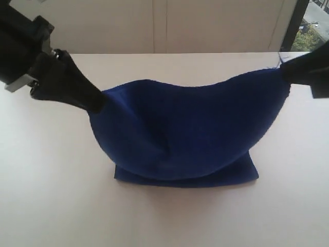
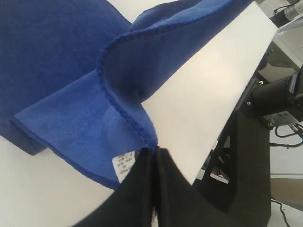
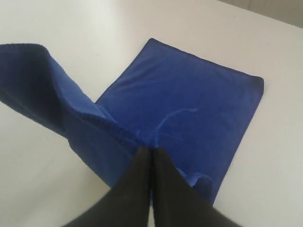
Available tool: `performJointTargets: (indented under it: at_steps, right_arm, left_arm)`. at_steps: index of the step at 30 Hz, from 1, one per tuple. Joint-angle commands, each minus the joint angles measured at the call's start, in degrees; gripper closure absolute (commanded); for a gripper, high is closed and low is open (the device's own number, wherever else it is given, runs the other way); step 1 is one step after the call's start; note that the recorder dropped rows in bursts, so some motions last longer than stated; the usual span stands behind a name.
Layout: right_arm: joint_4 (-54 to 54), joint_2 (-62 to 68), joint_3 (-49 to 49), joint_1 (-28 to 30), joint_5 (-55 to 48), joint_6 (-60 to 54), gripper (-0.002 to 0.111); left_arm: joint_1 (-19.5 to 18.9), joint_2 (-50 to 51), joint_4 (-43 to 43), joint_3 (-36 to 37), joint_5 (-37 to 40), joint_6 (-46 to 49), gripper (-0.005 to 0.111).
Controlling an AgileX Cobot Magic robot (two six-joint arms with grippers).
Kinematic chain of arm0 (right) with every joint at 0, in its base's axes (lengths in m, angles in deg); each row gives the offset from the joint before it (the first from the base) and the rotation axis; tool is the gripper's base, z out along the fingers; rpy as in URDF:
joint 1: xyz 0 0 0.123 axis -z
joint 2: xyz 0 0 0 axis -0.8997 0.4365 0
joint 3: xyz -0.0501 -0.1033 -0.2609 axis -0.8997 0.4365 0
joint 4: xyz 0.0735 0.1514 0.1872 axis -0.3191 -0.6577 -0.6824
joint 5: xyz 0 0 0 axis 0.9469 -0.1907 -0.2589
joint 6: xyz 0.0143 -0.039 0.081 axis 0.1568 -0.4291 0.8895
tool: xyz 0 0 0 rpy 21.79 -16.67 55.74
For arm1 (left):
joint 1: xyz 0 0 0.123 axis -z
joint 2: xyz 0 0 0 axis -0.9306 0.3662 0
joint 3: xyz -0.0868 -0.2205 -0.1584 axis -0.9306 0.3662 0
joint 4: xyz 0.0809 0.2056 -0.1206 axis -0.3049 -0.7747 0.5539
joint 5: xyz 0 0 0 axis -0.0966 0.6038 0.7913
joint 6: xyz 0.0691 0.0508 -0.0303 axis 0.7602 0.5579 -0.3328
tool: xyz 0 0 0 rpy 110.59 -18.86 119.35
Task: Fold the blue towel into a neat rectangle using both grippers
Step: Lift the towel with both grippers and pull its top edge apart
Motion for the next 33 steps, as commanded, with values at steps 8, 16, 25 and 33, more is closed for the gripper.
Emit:
performJointTargets:
  at_steps: [8,16,25,33]
  right_arm:
    - [-3.12,-12.22,3.02,0.14,-9.57,2.09,0.108]
    - [-6.27,-13.73,3.02,0.14,-13.27,2.59,0.108]
    - [6.95,-13.23,3.16,0.14,-6.72,12.49,0.108]
    - [6.72,-9.84,7.02,0.14,0.06,12.50,0.108]
  left_arm:
    - [0.31,-11.86,7.08,9.50,5.18,-0.61,0.107]
    - [0.31,-13.83,11.84,12.07,7.11,-0.70,0.107]
    - [0.31,-13.71,5.03,12.21,-2.77,-1.23,0.107]
    - [0.31,-10.28,3.38,12.49,-8.86,-0.71,0.107]
